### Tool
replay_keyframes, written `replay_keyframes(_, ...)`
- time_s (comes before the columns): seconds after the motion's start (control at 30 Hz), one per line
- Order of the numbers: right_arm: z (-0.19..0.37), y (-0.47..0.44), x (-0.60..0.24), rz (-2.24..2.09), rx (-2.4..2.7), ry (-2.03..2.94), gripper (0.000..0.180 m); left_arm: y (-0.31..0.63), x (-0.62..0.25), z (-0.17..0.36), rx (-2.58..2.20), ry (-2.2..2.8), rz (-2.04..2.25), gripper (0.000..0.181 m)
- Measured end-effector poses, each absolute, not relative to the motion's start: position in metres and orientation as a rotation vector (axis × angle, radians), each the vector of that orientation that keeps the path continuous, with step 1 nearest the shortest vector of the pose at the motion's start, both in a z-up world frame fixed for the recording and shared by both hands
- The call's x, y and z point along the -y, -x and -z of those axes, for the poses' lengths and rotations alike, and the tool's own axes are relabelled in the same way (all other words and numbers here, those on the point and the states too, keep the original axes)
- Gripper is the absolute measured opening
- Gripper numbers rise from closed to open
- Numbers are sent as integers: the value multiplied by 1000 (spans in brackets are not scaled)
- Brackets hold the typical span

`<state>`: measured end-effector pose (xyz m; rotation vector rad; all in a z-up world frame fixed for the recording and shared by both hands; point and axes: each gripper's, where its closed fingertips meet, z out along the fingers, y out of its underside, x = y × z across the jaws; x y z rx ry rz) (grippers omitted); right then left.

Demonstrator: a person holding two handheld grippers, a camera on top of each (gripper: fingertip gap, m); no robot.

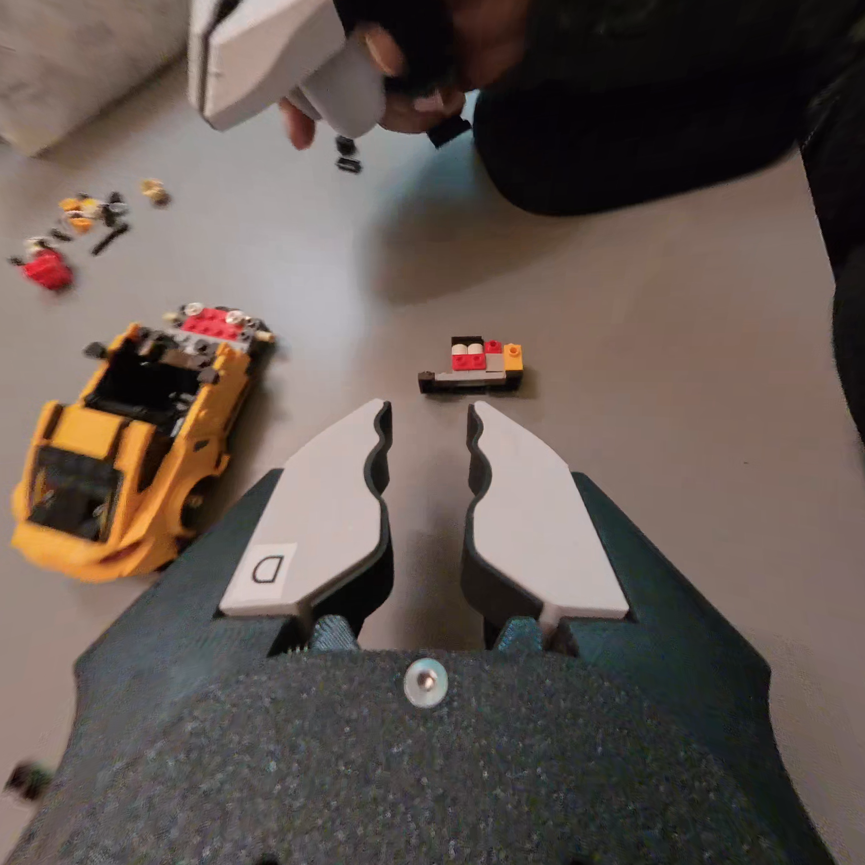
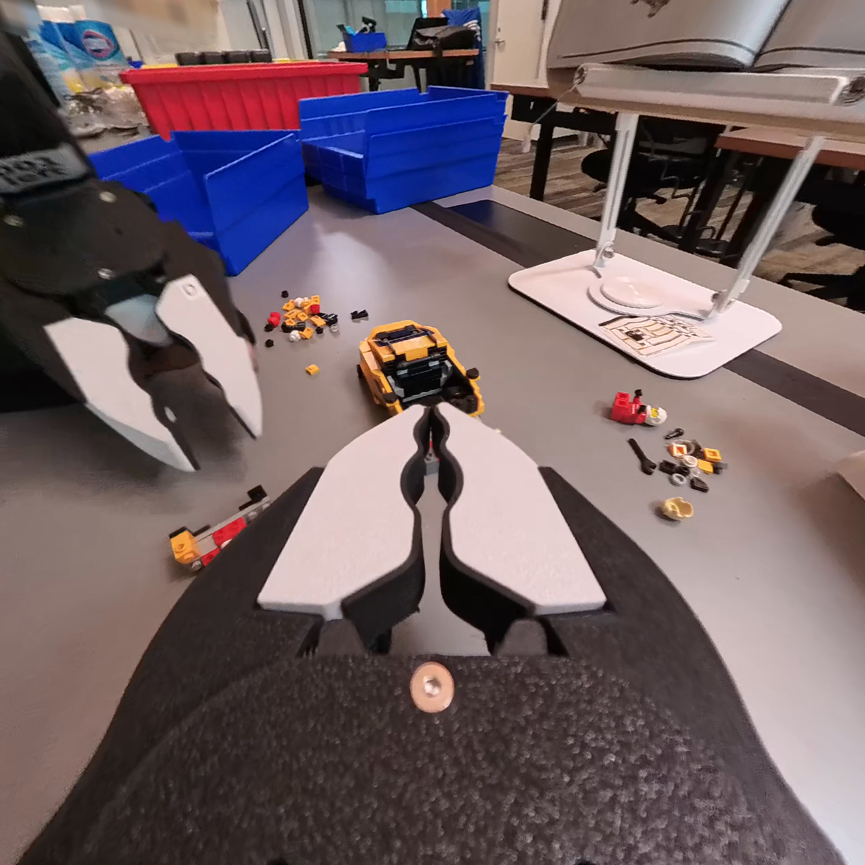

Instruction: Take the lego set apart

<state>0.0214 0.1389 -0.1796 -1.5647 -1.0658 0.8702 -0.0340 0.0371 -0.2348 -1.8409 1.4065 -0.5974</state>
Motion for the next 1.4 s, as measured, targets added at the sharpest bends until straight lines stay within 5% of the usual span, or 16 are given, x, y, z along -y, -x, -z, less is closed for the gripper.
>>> replay_keyframes(0.2,184,-17,-131,-869,1136,1549,0,10,-41,253,-1577,1800,713,35)
replay_keyframes(0.53,172,-28,-149,-746,1026,1514,0,17,-49,251,-1500,1868,580,8)
replay_keyframes(0.9,138,-127,-223,-590,481,1546,0,19,-64,249,-1129,2054,617,8)
replay_keyframes(1.4,169,-130,-226,-593,675,1702,2,20,-58,252,-1218,2017,578,8)
